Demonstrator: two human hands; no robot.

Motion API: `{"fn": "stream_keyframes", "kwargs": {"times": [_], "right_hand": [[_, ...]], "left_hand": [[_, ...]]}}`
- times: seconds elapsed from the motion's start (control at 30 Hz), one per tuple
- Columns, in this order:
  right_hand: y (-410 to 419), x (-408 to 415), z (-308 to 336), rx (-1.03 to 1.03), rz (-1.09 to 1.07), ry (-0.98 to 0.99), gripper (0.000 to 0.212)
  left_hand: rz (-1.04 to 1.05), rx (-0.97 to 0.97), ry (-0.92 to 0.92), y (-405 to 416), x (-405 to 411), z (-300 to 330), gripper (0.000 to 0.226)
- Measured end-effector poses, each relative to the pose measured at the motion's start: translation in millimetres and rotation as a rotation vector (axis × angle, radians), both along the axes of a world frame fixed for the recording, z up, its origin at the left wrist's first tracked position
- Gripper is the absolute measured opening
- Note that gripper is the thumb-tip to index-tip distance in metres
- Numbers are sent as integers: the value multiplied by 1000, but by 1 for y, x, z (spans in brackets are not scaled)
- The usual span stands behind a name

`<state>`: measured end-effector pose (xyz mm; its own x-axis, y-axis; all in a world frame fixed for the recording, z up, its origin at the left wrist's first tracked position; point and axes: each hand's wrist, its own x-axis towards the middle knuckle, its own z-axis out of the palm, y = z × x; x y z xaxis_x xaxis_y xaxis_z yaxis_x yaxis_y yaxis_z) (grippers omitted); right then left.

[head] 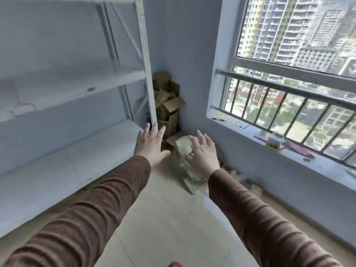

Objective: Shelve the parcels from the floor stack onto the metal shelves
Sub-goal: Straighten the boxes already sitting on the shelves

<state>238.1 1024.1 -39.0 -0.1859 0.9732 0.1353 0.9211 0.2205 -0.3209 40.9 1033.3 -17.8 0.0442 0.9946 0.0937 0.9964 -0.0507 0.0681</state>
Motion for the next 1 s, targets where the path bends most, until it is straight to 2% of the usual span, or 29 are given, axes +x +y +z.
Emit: {"fn": "stream_keyframes", "kwargs": {"times": [0.23, 0.4, 0.67, 1.0], "right_hand": [[110, -150, 55, 90, 301, 40, 77], [153, -264, 107, 175, 513, 70, 74], [161, -445, 191, 321, 750, 200, 73], [145, -612, 308, 527, 843, 358, 71]], "left_hand": [[265, 49, 45, 49, -153, 54, 92], [439, 143, 92, 49, -260, 111, 95], [581, 307, 199, 22, -422, 191, 98], [553, 536, 323, -6, -594, 303, 94]]}}
